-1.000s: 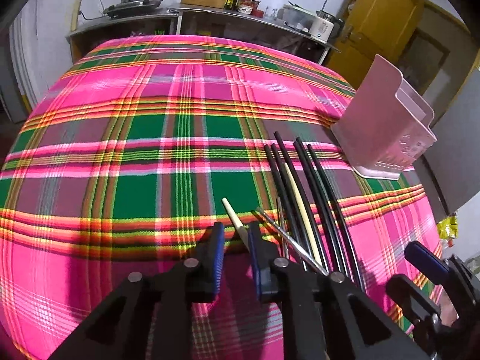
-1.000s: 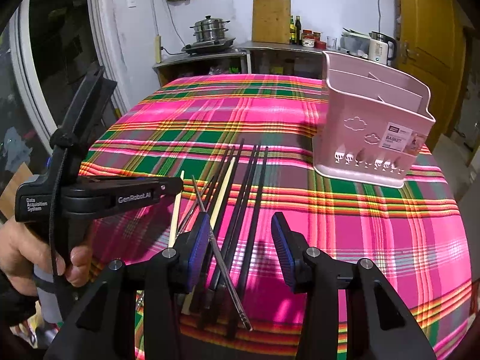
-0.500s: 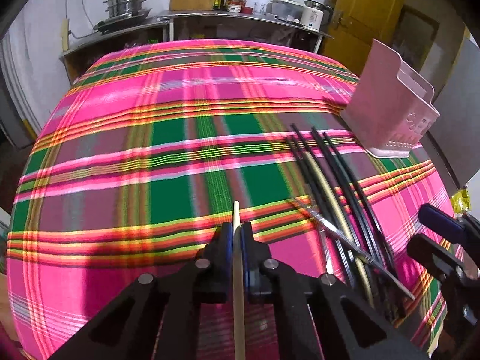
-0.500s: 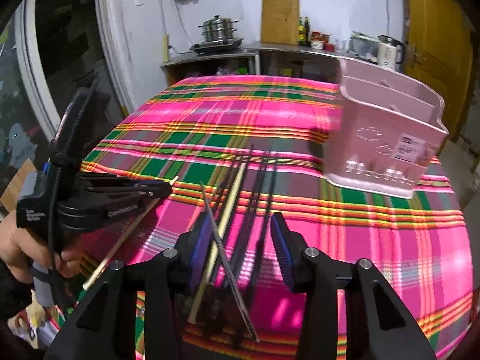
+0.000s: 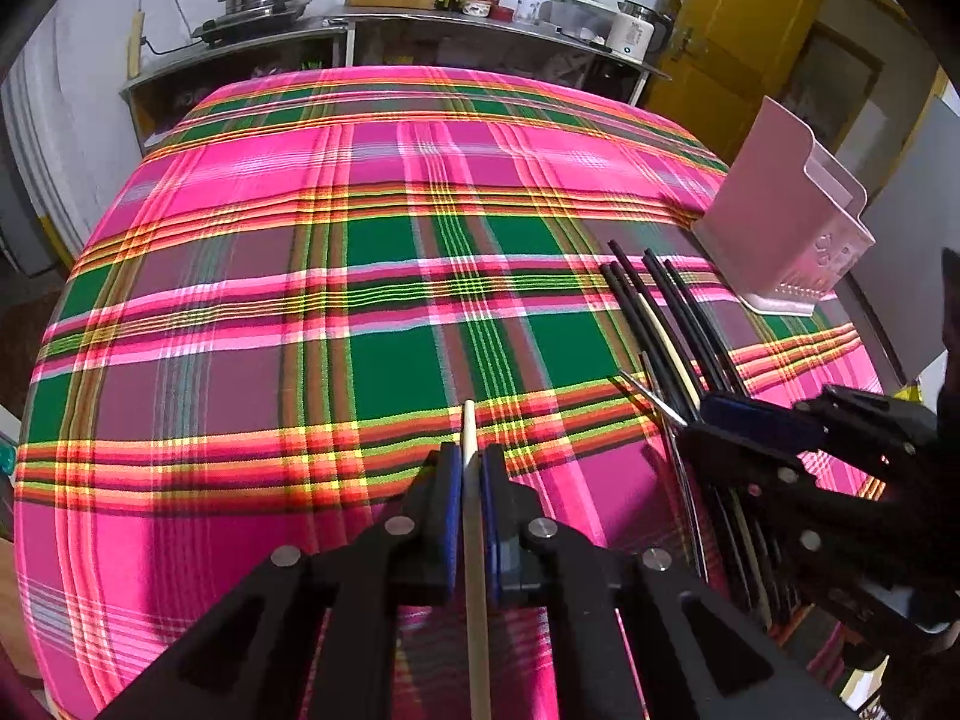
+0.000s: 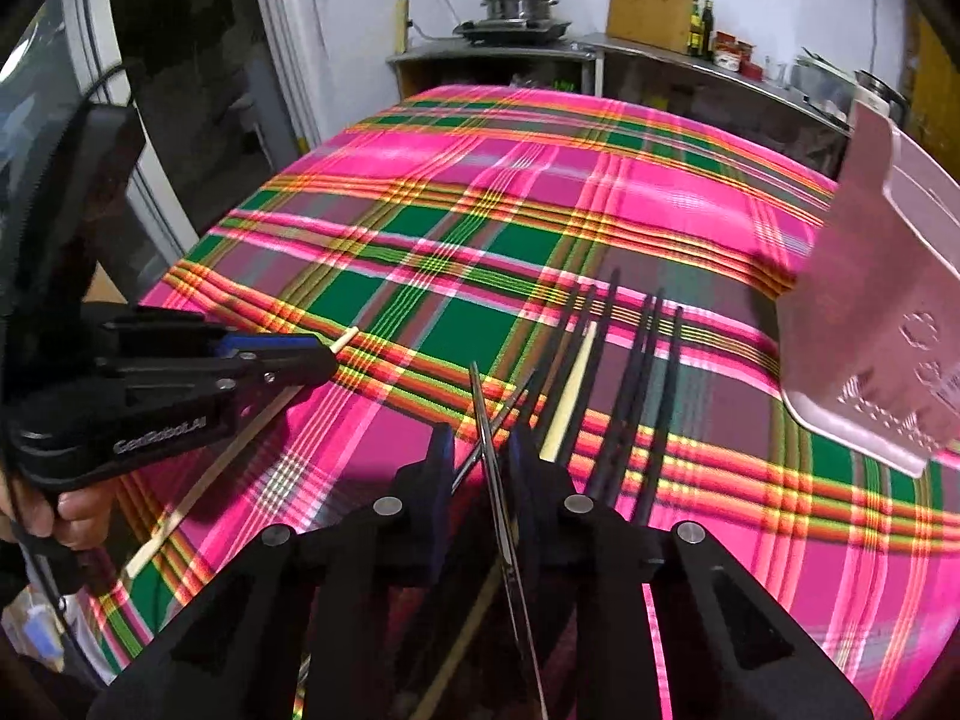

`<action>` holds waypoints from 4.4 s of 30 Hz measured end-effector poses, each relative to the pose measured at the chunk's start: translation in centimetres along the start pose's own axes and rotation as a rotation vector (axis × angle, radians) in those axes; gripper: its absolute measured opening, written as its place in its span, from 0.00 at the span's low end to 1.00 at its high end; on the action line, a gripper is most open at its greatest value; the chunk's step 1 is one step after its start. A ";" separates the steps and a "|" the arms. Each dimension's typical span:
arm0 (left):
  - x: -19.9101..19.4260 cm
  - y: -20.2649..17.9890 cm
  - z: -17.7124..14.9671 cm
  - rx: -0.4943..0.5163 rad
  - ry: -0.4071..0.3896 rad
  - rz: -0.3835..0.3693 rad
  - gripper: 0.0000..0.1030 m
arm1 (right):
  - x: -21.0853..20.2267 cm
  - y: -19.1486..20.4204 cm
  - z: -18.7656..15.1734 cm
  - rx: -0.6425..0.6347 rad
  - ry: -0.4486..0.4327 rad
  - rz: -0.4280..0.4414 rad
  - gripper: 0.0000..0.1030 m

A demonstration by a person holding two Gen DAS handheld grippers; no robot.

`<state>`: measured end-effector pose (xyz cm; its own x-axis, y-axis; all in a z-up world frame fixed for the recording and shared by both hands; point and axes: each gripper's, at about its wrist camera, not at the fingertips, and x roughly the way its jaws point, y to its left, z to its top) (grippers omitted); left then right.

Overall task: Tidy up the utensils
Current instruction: 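Lift the wooden and metal chopsticks out of the pile with both tools, then lower both chopsticks into the pink basket and open both tools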

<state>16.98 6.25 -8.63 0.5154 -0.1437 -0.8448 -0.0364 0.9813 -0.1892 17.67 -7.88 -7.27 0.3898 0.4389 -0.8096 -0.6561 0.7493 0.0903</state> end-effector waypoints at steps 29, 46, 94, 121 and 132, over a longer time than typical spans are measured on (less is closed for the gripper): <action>0.3 -1.0 0.5 0.114 0.024 0.048 0.05 | 0.3 -0.1 1.5 -0.015 0.060 0.007 0.05; -0.2 -0.7 0.3 0.094 0.044 0.004 0.05 | 0.7 -0.1 1.1 -0.021 0.092 0.062 0.08; -13.2 -4.0 5.3 0.133 -0.214 -0.112 0.05 | -10.6 -2.5 2.7 0.091 -0.196 0.004 0.05; -14.5 -14.1 13.9 0.158 -0.288 -0.357 0.05 | -21.0 -10.2 3.5 0.243 -0.390 -0.143 0.05; -16.2 -18.0 20.0 0.142 -0.411 -0.391 0.05 | -24.1 -14.6 6.0 0.318 -0.499 -0.210 0.05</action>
<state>26.37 -6.55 18.47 0.7583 -0.4653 -0.4566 0.3242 0.8768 -0.3551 21.67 -26.43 14.40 0.7946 0.3868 -0.4679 -0.3376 0.9221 0.1890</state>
